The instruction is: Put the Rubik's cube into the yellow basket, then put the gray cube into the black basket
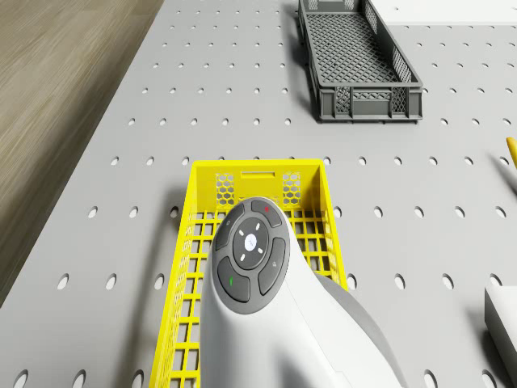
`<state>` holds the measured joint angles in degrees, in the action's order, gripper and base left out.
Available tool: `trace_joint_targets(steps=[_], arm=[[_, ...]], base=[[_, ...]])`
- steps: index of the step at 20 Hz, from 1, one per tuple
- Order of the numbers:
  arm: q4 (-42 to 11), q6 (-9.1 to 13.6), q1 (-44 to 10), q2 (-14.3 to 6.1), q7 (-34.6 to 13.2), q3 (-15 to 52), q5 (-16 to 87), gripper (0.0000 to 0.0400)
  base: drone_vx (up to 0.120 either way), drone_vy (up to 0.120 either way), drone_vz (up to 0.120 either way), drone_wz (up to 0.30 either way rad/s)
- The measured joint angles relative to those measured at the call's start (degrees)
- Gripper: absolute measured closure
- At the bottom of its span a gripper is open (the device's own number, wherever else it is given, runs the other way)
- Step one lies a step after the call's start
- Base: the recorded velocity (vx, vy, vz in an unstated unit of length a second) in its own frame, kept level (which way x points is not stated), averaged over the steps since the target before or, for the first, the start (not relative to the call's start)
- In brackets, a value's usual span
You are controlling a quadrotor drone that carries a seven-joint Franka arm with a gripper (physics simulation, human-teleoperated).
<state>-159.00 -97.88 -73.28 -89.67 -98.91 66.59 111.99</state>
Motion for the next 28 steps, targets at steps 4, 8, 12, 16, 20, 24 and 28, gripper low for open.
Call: trace_joint_targets(steps=[4, 8, 12, 16, 20, 24, 28], arm=[[-0.6, 0.9, 0.5, 0.2, 0.1, 1.5, -1.2, 0.0011], [-1.6, 2.3, 1.3, 0.4, 0.3, 4.3, -3.8, 0.0004], [-2.5, 3.6, 2.0, 0.4, 0.4, 7.5, -6.7, 0.0001], [-3.0, 4.3, 2.3, 0.5, 0.4, 9.3, -8.4, 0.0001], [-3.1, 4.6, 2.4, 0.5, 0.4, 10.1, -9.2, 0.0000], [-3.2, 4.7, 2.4, 0.4, 0.4, 10.5, -9.6, 0.0000], [-3.2, 4.7, 2.4, 0.4, 0.4, 10.6, -9.7, 0.0000]], base=[[0.000, 0.000, 0.000, 0.000], [0.000, 0.000, 0.000, 0.000], [0.000, 0.000, 0.100, 0.000], [0.020, -0.060, 0.120, 0.000], [0.120, -0.120, 0.060, 0.000], [0.000, -0.120, 0.000, 0.000], [0.000, -0.120, 0.000, 0.000]])
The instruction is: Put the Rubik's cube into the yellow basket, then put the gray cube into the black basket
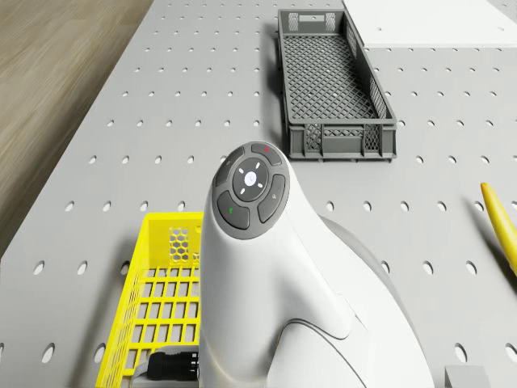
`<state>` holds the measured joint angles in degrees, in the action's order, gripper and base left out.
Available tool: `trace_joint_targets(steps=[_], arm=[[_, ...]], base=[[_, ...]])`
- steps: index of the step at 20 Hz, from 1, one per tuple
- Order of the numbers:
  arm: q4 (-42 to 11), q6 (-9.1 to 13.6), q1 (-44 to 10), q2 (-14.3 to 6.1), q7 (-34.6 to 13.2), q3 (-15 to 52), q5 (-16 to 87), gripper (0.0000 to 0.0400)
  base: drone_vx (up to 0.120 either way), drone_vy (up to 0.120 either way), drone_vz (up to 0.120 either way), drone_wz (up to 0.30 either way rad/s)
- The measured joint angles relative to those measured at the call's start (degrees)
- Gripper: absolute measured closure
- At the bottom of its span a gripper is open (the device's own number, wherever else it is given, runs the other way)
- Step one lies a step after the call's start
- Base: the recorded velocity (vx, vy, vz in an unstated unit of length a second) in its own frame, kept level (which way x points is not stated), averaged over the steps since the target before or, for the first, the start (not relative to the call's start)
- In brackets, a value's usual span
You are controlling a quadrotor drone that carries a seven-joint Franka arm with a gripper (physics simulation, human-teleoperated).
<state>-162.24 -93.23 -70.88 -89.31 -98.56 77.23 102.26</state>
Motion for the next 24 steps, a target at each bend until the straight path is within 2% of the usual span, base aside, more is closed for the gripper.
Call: trace_joint_targets(steps=[2, 17, 24], arm=[[0.0, 0.0, 0.0, 0.0, 0.0, 0.0, 0.0, 0.0000], [0.0, -0.2, 0.0, -0.2, 0.0, 0.1, -0.2, 0.0000], [0.0, -0.3, -0.1, -0.3, -0.1, 0.1, -0.2, 0.0000]], base=[[0.020, -0.120, 0.000, 0.000], [0.120, -0.120, 0.000, 0.000], [0.006, -0.120, 0.000, 0.000]])
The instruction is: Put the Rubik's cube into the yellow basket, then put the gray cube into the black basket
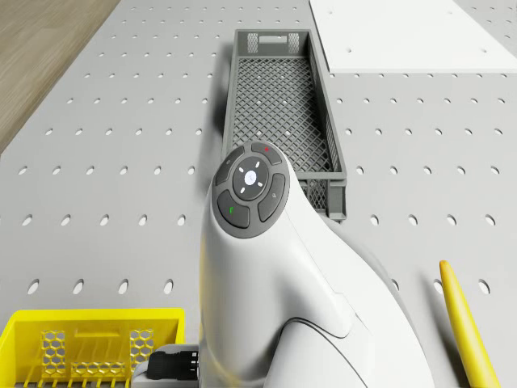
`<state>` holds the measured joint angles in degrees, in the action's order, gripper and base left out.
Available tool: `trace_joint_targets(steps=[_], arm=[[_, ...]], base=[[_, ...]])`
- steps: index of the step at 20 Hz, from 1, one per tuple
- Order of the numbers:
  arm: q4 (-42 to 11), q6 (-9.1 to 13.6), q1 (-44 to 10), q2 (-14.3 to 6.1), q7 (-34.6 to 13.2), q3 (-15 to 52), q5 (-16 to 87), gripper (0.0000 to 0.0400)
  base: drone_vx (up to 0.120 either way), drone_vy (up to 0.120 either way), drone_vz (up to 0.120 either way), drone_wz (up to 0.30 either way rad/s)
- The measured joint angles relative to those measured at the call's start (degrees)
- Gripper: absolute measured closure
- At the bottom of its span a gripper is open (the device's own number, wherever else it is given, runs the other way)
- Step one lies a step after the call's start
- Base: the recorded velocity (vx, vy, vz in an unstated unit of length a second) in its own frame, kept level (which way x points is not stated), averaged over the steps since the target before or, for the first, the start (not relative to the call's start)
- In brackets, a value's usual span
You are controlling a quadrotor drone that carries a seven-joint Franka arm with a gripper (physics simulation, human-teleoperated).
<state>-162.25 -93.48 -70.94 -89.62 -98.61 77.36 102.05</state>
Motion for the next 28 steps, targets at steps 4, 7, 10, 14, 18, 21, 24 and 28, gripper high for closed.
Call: trace_joint_targets(steps=[4, 7, 10, 14, 18, 21, 24, 28], arm=[[0.0, 0.0, 0.0, 0.0, 0.0, 0.0, 0.0, 0.0000], [0.0, -0.1, 0.0, -0.1, 0.0, 0.0, 0.0, 0.0000], [0.0, -0.1, 0.0, -0.1, 0.0, 0.0, 0.0, 0.0000], [0.0, -0.1, 0.0, -0.1, 0.0, 0.0, -0.1, 0.0000], [0.0, -0.1, 0.0, -0.2, 0.0, 0.0, -0.1, 0.0000], [0.0, -0.2, 0.0, -0.2, 0.0, 0.0, -0.1, 0.0000], [0.0, -0.2, 0.0, -0.2, 0.0, 0.0, -0.1, 0.0000], [0.2, -0.5, -0.2, -0.2, 0.0, -0.8, 0.7, 0.0000]], base=[[0.000, -0.120, -0.020, 0.000], [0.000, -0.120, -0.120, 0.000], [0.000, -0.120, -0.080, 0.000], [0.000, -0.120, -0.120, 0.000], [0.000, -0.120, -0.030, 0.000], [0.000, -0.080, -0.040, 0.000], [0.000, 0.000, -0.040, 0.000], [0.000, 0.000, 0.000, 0.000]])
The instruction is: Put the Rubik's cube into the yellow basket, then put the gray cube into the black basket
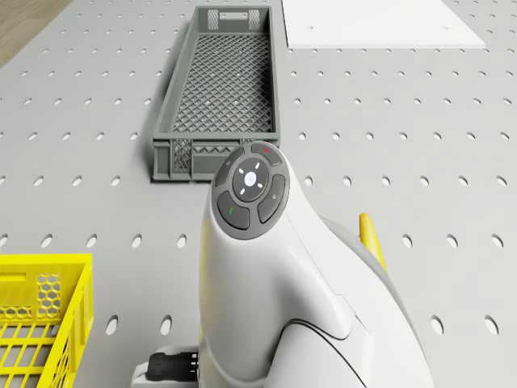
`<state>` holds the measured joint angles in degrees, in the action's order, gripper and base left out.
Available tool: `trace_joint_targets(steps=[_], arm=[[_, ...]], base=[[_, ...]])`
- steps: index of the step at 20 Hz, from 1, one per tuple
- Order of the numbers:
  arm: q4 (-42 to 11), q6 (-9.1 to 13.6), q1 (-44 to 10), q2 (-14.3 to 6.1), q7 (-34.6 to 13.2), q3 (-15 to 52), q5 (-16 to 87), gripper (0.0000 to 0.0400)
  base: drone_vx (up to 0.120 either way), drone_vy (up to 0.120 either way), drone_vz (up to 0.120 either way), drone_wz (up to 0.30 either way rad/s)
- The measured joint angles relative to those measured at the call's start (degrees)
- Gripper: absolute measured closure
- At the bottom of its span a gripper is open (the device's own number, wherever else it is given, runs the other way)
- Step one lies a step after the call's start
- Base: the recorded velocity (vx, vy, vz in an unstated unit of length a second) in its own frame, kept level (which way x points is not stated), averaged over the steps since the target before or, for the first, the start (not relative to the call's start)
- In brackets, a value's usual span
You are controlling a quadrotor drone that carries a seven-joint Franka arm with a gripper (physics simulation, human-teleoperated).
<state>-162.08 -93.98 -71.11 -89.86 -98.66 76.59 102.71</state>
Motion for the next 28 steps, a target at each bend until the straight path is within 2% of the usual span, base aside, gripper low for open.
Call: trace_joint_targets(steps=[12, 28], arm=[[2.0, -2.5, -1.3, 0.4, -0.1, -7.4, 6.9, 0.0000], [2.5, -2.3, -0.5, 1.2, 1.0, -8.8, 8.5, 0.0000]], base=[[0.000, 0.000, 0.000, 0.000], [0.000, 0.000, 0.000, 0.000]])
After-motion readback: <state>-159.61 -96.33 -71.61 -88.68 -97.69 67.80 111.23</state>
